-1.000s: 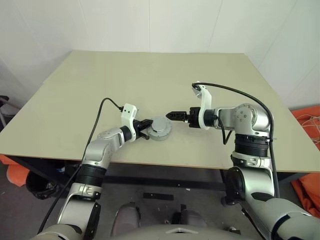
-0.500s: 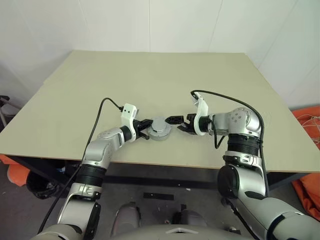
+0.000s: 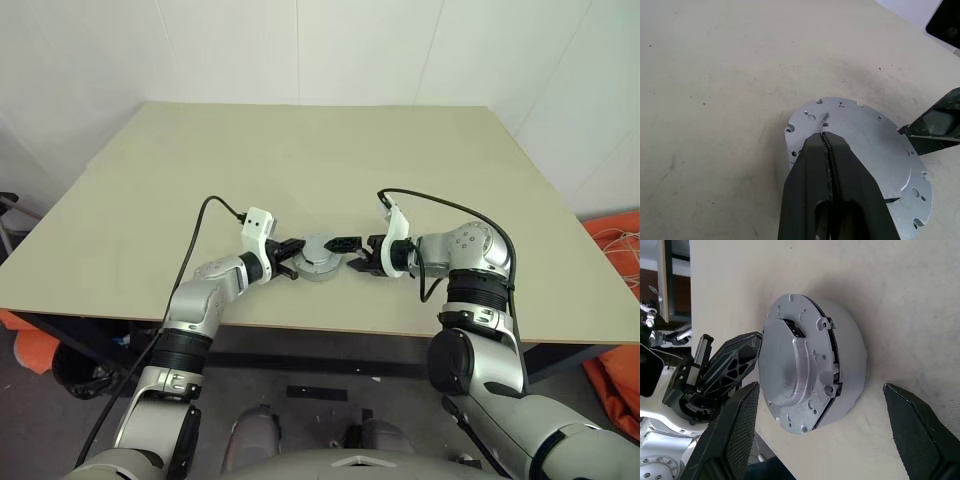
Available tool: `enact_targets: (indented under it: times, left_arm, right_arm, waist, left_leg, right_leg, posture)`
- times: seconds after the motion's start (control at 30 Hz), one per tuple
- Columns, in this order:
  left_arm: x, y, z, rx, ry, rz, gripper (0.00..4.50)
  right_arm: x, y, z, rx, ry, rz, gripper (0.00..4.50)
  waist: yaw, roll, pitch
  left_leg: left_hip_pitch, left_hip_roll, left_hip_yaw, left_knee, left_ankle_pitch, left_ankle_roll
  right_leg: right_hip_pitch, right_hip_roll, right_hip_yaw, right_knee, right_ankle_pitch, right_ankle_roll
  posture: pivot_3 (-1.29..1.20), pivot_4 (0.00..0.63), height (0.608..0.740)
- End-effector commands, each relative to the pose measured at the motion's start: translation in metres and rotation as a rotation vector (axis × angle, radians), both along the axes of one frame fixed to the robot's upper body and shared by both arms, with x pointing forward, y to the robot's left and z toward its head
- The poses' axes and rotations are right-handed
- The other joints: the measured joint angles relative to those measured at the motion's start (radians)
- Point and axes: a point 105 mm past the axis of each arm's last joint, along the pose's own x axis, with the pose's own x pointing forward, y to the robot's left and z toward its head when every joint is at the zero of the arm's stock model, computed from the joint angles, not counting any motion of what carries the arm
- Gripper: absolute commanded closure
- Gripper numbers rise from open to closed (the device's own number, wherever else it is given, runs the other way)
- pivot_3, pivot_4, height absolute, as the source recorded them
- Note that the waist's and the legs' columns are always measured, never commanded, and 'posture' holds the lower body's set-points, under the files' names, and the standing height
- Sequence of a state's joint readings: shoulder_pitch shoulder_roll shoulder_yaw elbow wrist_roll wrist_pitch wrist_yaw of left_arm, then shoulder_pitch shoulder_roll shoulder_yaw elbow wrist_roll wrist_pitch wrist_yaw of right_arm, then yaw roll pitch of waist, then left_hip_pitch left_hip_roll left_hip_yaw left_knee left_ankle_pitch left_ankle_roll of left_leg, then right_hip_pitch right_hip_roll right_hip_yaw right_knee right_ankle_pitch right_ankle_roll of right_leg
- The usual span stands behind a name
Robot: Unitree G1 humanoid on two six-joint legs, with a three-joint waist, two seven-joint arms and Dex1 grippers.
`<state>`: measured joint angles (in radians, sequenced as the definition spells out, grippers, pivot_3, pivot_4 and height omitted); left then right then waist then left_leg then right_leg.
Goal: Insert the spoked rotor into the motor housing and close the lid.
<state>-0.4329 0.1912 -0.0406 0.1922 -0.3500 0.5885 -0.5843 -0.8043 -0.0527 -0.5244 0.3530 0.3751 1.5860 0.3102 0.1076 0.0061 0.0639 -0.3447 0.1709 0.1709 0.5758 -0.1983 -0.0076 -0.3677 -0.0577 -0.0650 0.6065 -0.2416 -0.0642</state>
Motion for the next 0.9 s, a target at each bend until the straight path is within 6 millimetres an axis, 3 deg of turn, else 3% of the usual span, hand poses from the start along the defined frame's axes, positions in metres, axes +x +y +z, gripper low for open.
enact_targets:
  times: [0.03,0.6,0.7,0.8,0.9]
  left_arm:
    - [-0.008,-0.006,-0.015,0.021,0.058,-0.032,4.5]
    - [-0.009,-0.006,-0.015,0.021,0.061,-0.033,4.5]
    - [-0.009,-0.006,-0.015,0.022,0.062,-0.034,4.5]
    - [-0.009,-0.005,-0.015,0.022,0.061,-0.035,4.5]
    - [-0.009,-0.005,-0.015,0.023,0.061,-0.035,4.5]
  right_arm:
    - [0.0,0.015,0.007,0.082,0.003,0.027,0.02]
    - [0.0,0.032,0.023,0.317,0.026,0.021,0.02]
    - [0.002,0.034,0.031,0.357,0.008,0.019,0.61]
    - [0.002,0.036,0.038,0.386,-0.014,0.031,1.55]
    - [0.002,0.037,0.042,0.4,-0.027,0.044,1.55]
  waist:
    - [0.0,0.0,0.0]
    - [-0.002,0.0,0.0]
    - [-0.002,0.001,0.0]
    - [-0.004,0.001,0.0]
    - [-0.002,0.002,0.001]
  left_leg:
    - [0.0,0.0,0.0,0.0,0.0,0.0]
    - [0.0,0.0,0.0,-0.002,0.001,-0.001]
    - [-0.001,0.0,0.0,-0.003,0.001,-0.002]
    - [-0.001,0.0,0.0,-0.003,0.001,-0.002]
    - [-0.001,0.0,0.0,-0.004,0.002,-0.002]
  right_leg:
    - [0.0,0.0,0.0,0.0,0.0,0.0]
    - [-0.001,0.0,0.0,0.0,-0.001,0.002]
    - [-0.002,0.0,0.0,0.0,-0.001,0.001]
    - [-0.002,0.0,0.0,0.0,0.0,0.0]
    - [-0.003,0.0,0.0,0.0,0.0,0.0]
  posture:
    - [0.0,0.0,0.74]
    - [0.0,0.0,0.74]
    - [0.0,0.0,0.74]
    - [0.0,0.0,0.74]
    - [0.0,0.0,0.74]
